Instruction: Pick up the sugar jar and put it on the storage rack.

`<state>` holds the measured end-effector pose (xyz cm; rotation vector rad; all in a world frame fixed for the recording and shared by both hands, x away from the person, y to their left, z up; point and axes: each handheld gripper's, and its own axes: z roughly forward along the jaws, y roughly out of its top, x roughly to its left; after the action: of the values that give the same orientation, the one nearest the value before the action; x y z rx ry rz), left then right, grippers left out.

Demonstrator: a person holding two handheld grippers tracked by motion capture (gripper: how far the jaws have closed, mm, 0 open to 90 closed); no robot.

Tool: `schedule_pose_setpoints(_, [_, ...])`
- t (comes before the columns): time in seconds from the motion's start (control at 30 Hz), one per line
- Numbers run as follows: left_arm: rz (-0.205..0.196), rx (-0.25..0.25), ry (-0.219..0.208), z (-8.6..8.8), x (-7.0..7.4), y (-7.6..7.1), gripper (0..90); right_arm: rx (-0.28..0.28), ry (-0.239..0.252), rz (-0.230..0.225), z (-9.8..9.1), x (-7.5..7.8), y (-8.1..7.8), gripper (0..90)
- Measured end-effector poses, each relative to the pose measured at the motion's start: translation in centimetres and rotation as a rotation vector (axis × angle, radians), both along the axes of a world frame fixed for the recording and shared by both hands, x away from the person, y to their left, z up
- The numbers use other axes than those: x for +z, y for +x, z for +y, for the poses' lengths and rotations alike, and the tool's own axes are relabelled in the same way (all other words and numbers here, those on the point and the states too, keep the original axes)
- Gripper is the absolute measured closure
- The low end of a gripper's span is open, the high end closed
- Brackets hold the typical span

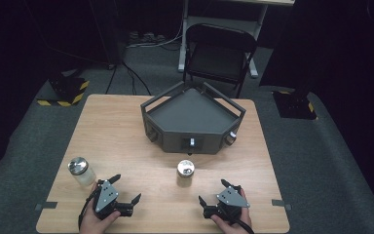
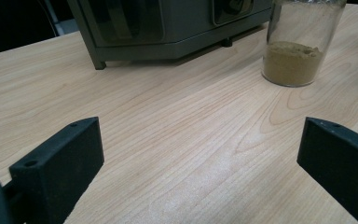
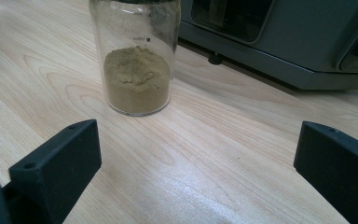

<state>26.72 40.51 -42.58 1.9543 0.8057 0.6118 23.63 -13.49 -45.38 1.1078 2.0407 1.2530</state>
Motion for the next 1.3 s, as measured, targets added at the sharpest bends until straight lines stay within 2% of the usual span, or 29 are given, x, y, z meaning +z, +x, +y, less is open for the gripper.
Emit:
schedule_pose_setpoints(0.13, [-0.015,-0.018,0.001,0.2,-0.1,-0.2,0.7,0.014,0.014,0.004,-0.4,-0.1,0.2,0.6])
schedule_pose_setpoints(0.27, [-0.028,-0.016,0.007,0.1,-0.2,-0.4,0.7,0.031,-0.009,0.0,-0.1,0.1,0.2,0.6])
schedule_pose_setpoints(0.37, [-0.029,0.004,0.0,0.0,-0.3,-0.7,0.7,0.022,-0.013,-0.005,0.0,0.0,0.0,0.6])
schedule_pose_setpoints(0.57, [-0.026,0.012,-0.013,0.2,-0.3,-0.9,0.7,0.007,0.014,0.004,-0.3,-0.1,0.1,0.6])
schedule_pose_setpoints(0.73, [-0.032,-0.001,-0.008,0.3,-0.3,-1.0,0.7,0.008,0.01,-0.007,-0.2,-0.1,-0.1,0.6])
schedule_pose_setpoints(0.83, [-0.035,0.005,-0.026,0.5,-0.5,-1.1,0.6,0.013,0.007,0.0,-0.2,0.0,0.1,0.6])
schedule_pose_setpoints(0.93, [-0.02,0.015,-0.042,0.8,-0.4,-1.1,0.6,0.016,0.01,0.006,-0.3,0.0,0.2,0.6])
schedule_pose_setpoints(1.3, [-0.014,0.032,-0.067,1.4,-0.4,-1.4,0.6,0.013,0.026,0.012,-0.5,-0.1,0.3,0.6])
